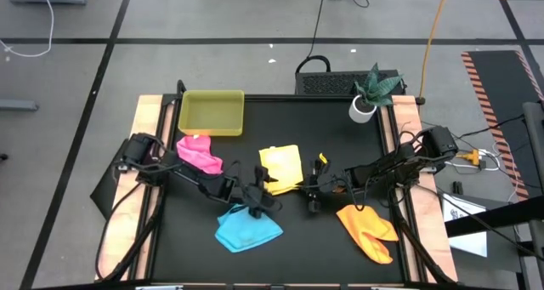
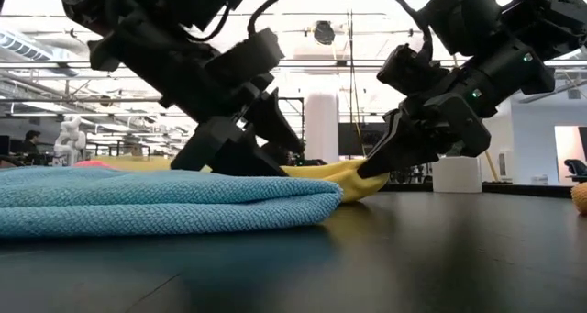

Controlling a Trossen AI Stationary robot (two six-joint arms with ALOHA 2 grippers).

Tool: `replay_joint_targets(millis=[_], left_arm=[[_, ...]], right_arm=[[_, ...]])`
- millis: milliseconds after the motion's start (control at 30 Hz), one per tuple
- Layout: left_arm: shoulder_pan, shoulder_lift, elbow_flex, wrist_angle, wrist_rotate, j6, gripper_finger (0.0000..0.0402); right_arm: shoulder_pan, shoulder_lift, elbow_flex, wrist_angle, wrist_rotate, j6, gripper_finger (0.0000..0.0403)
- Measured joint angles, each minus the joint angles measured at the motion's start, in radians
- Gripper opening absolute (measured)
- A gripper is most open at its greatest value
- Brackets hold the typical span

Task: Fold microfiber towels
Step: Fold the yellow microfiber cloth

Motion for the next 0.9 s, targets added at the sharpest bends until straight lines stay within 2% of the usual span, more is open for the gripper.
replay_joint_targets(millis=[200,667,733,900], left_arm=[[0.042,0.000,0.000,-0.021,0.008,-0.062,0.0259],[0.055,0.000,0.000,-0.114,0.090,-0.139,0.0021],[0.052,0.000,0.000,-0.114,0.090,-0.141,0.0009],[0.051,0.000,0.000,-0.112,0.091,-0.203,0.0012]], right_arm=[[0.000,0.000,0.000,0.000,0.000,0.000,0.0006],[0.000,0.000,0.000,-0.028,0.000,0.000,0.0006],[0.000,0.000,0.000,-0.031,0.000,-0.015,0.0009],[0.000,0.000,0.000,-0.035,0.000,-0.030,0.0039]])
